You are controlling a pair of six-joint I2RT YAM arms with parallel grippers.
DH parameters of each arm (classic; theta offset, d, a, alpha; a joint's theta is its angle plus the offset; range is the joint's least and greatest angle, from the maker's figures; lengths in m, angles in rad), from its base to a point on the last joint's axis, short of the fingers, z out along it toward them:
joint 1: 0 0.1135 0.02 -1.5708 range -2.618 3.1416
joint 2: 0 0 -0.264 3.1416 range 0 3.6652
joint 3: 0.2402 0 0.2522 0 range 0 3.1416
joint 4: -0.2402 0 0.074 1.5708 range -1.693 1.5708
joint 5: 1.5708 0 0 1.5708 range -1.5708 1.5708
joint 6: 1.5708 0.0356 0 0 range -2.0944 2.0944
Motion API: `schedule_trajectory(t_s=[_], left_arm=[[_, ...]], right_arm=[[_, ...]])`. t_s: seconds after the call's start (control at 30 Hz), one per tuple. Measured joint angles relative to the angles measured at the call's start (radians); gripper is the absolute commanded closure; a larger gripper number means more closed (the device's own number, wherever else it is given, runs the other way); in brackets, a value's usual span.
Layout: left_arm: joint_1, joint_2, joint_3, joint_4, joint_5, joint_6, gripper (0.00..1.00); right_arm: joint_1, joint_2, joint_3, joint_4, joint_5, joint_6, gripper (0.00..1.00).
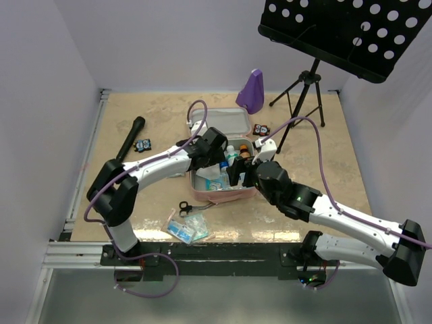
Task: Organize the medicine kit
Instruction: Place the medical item at the medicine box.
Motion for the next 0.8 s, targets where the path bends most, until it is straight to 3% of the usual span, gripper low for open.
schedule_trajectory(t_s=[0.27, 0.4, 0.8], left_arm=[[0.002, -0.065, -0.022, 0.029, 0.029, 0.042, 0.82], [0.002, -0.064, -0.064, 0.037, 0.048, 0.057, 0.98], [0.006, 0.012, -0.084, 0.055, 0.109, 0.098, 1.00]], right_arm=[[0.000, 0.011, 0.000, 0.000, 0.000, 0.000, 0.12], [0.000, 0.026, 0.000, 0.001, 0.000, 0.000, 0.12], [-0.010, 0.108, -0.024, 0.006, 0.018, 0.022, 0.13]])
